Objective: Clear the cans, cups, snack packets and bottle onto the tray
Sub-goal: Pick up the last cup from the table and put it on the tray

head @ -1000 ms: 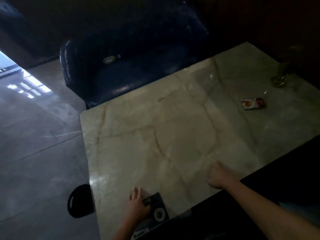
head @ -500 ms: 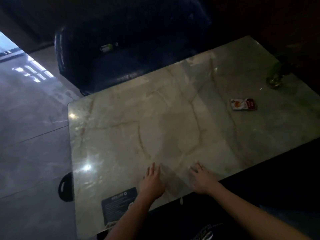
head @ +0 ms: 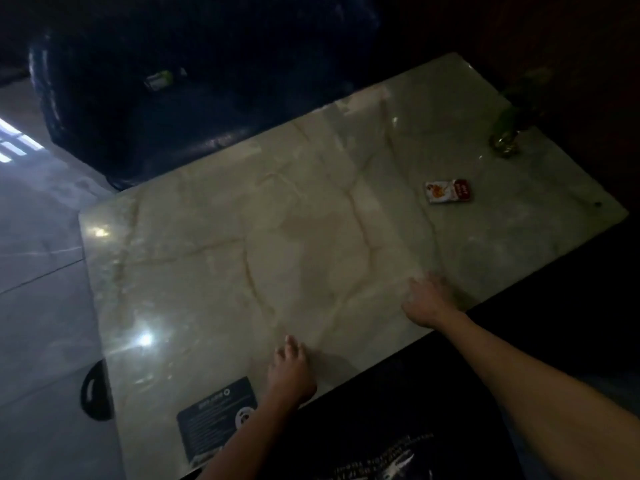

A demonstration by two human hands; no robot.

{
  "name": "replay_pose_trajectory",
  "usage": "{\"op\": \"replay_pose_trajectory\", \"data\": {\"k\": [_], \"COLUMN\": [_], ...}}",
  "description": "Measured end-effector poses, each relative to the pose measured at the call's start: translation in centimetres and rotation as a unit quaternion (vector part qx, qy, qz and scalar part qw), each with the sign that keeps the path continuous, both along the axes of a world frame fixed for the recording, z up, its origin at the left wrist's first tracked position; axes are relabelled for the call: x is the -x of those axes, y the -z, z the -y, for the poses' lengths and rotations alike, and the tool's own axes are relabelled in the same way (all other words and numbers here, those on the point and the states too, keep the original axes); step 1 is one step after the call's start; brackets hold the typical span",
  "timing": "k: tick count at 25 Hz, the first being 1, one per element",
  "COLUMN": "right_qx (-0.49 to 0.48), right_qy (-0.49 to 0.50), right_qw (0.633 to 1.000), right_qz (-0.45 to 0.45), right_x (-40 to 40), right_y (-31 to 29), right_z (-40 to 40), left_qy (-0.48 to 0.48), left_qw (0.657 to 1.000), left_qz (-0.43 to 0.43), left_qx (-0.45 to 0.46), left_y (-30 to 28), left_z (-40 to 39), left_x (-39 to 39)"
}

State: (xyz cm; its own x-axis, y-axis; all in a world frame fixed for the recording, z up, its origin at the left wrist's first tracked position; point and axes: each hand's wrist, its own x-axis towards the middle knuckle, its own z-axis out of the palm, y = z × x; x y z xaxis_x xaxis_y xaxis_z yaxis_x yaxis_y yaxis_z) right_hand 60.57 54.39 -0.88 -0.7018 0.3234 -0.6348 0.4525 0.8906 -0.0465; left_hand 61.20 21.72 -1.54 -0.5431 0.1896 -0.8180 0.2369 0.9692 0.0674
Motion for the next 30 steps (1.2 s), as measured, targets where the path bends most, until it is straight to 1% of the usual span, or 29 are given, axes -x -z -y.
{"op": "replay_pose_trajectory", "data": {"k": [3, 5, 6, 7, 9, 10, 13, 15, 17, 19, 21, 22, 23, 24, 25, 26, 27, 28, 29, 30], "right_qx": [0.005, 0.021, 0.03, 0.034, 0.04, 0.04, 0.044, 0.053, 0.069, 0.099, 0.14, 0.171, 0.204, 0.224, 0.218, 0.191, 0.144, 0.091, 0.057, 0.056], "right_qy": [0.031, 0.036, 0.033, 0.027, 0.02, 0.02, 0.008, -0.005, -0.025, -0.029, -0.021, 0.004, 0.061, 0.151, 0.252, 0.35, 0.419, 0.453, 0.466, 0.469], "right_qw": [0.999, 0.999, 0.999, 0.999, 0.999, 0.999, 0.999, 0.998, 0.997, 0.994, 0.987, 0.979, 0.967, 0.946, 0.916, 0.876, 0.839, 0.816, 0.803, 0.799], "right_qz": [-0.017, 0.009, 0.021, 0.023, 0.001, -0.006, -0.015, -0.02, -0.033, -0.047, -0.081, -0.11, -0.142, -0.179, -0.225, -0.272, -0.315, -0.346, -0.368, -0.372], "right_x": [0.3, -0.3, -0.9, -1.5, -2.7, -3.2, -3.6, -3.6, -3.9, -4.6, -4.9, -4.9, -4.6, -4.2, -3.7, -3.2, -2.7, -2.1, -1.3, -0.4], "right_y": [0.5, 1.2, 1.7, 2.2, 2.8, 3.1, 3.3, 3.3, 3.1, 3.0, 2.8, 2.6, 2.4, 2.2, 1.9, 1.7, 1.5, 1.4, 1.4, 1.3], "right_z": [-3.4, -5.6, -6.3, -6.8, -6.3, -6.2, -6.3, -7.4, -8.4, -9.6, -10.9, -11.8, -12.9, -14.0, -15.2, -16.4, -17.7, -19.0, -20.2, -21.4], "left_qy": [0.008, 0.009, 0.008, 0.004, 0.016, 0.027, 0.056, 0.095, 0.127, 0.159, 0.177, 0.18, 0.181, 0.182, 0.184, 0.187, 0.192, 0.197, 0.201, 0.203], "left_qw": [0.996, 0.995, 0.997, 0.999, 0.997, 0.994, 0.981, 0.973, 0.972, 0.976, 0.98, 0.98, 0.981, 0.981, 0.98, 0.979, 0.978, 0.977, 0.976, 0.976], "left_qz": [0.044, 0.059, 0.044, 0.01, -0.071, -0.09, -0.116, -0.126, -0.113, -0.079, -0.043, -0.034, -0.034, -0.039, -0.045, -0.051, -0.055, -0.058, -0.061, -0.062], "left_qx": [0.073, 0.081, 0.066, 0.041, -0.021, -0.055, -0.145, -0.168, -0.164, -0.129, -0.086, -0.072, -0.066, -0.063, -0.061, -0.06, -0.059, -0.059, -0.057, -0.054], "left_y": [-1.0, -1.3, -1.6, -1.7, -1.7, -1.6, -1.6, -1.3, -0.8, 0.3, 1.4, 1.8, 2.1, 2.3, 2.3, 2.3, 2.4, 2.4, 2.3, 2.2], "left_z": [-2.6, -4.9, -6.4, -8.4, -12.3, -14.9, -23.1, -27.9, -31.1, -33.4, -34.3, -34.6, -34.7, -34.7, -34.5, -34.4, -34.3, -34.3, -34.3, -34.3], "left_x": [1.5, 3.1, 4.1, 5.0, 6.8, 7.4, 8.0, 8.5, 9.0, 9.5, 9.5, 9.4, 9.2, 9.0, 8.9, 9.0, 9.0, 9.1, 9.1, 9.1]}}
